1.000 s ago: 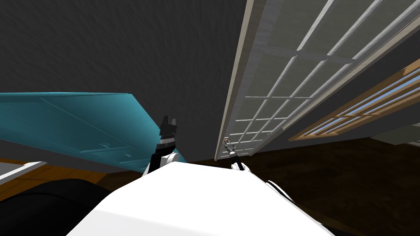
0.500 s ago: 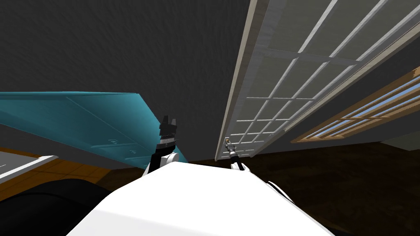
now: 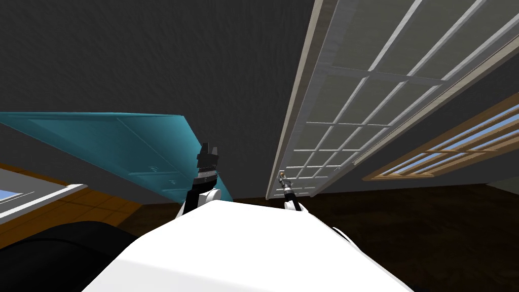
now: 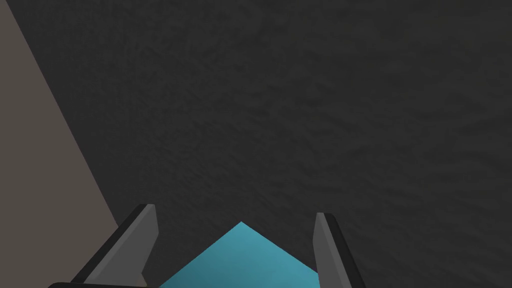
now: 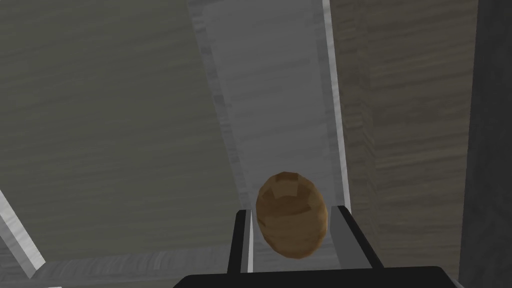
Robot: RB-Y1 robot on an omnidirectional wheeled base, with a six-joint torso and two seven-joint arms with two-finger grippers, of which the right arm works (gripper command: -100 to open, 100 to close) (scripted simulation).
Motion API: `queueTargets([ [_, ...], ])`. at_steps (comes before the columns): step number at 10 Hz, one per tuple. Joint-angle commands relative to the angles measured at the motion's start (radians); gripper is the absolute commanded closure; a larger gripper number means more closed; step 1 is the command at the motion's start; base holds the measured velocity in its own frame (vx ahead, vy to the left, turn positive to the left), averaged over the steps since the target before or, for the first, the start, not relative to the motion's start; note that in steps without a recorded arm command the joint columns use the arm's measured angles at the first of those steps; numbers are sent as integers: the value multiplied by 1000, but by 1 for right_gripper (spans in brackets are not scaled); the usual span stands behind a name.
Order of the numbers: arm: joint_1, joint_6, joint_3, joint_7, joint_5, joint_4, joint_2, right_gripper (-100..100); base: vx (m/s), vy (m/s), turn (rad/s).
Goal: Pull the door open
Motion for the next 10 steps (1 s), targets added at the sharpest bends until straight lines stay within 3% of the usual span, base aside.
queueTargets([
  [1, 15, 50, -31, -17, -50, 12, -9, 100, -24, -9, 88],
  [3, 15, 55, -31, -17, -50, 12, -9, 100, -14, -5, 30],
  [4, 15, 55, -31, -17, -50, -40, -9, 100, -8, 6, -31],
  [6, 15, 55, -31, -17, -50, 12, -9, 100, 6, -2, 4],
  [7, 15, 55, -31, -17, -50, 12, -9, 100, 9, -3, -13],
  [8, 26, 83, -55, -27, -95, 2, -5, 100, -8, -4, 83],
  [10, 3, 47, -55, -27, -97, 66, -5, 100, -18, -13, 32],
])
